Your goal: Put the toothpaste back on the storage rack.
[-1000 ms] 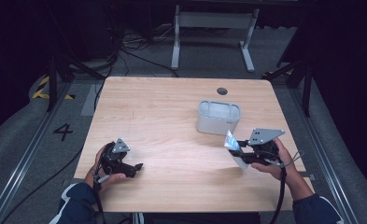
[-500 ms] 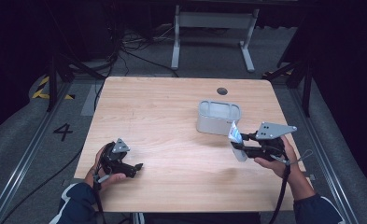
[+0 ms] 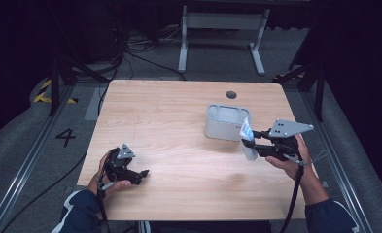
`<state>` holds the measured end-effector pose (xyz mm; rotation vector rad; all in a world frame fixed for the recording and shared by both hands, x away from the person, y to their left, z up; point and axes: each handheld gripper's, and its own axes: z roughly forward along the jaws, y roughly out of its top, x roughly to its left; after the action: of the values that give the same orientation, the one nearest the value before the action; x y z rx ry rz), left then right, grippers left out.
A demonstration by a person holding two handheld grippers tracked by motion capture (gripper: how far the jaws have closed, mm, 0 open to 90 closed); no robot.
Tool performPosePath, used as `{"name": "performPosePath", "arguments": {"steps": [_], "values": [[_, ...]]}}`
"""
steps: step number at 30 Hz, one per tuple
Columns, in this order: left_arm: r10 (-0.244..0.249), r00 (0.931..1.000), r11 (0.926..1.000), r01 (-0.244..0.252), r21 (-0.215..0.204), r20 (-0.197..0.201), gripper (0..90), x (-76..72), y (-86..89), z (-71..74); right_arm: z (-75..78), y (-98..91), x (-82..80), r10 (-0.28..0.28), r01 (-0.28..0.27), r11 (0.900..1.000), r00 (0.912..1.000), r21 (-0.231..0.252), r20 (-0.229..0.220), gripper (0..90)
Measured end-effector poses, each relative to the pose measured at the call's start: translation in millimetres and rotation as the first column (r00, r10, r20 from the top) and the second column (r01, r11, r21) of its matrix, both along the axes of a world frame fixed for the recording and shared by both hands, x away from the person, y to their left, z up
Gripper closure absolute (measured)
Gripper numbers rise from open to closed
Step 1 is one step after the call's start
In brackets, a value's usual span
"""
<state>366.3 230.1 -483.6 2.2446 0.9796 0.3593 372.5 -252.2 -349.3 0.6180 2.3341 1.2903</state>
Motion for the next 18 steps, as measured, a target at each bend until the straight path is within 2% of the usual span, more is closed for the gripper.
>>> {"name": "performPosePath", "arguments": {"steps": [13,18], "values": [[0.001,1.0000,1.0000,-0.001,0.000,0.000,0.5,0.0,0.0,0.0,17.4,11.0,6.4,-0.005,0.004,0.9999,0.9992,0.010,0.039,63.3],[0.001,1.0000,1.0000,-0.001,0.000,0.000,0.5,0.0,0.0,0.0,21.5,13.8,11.9,-0.010,0.008,0.9994,0.9988,0.035,0.048,63.3]]}}
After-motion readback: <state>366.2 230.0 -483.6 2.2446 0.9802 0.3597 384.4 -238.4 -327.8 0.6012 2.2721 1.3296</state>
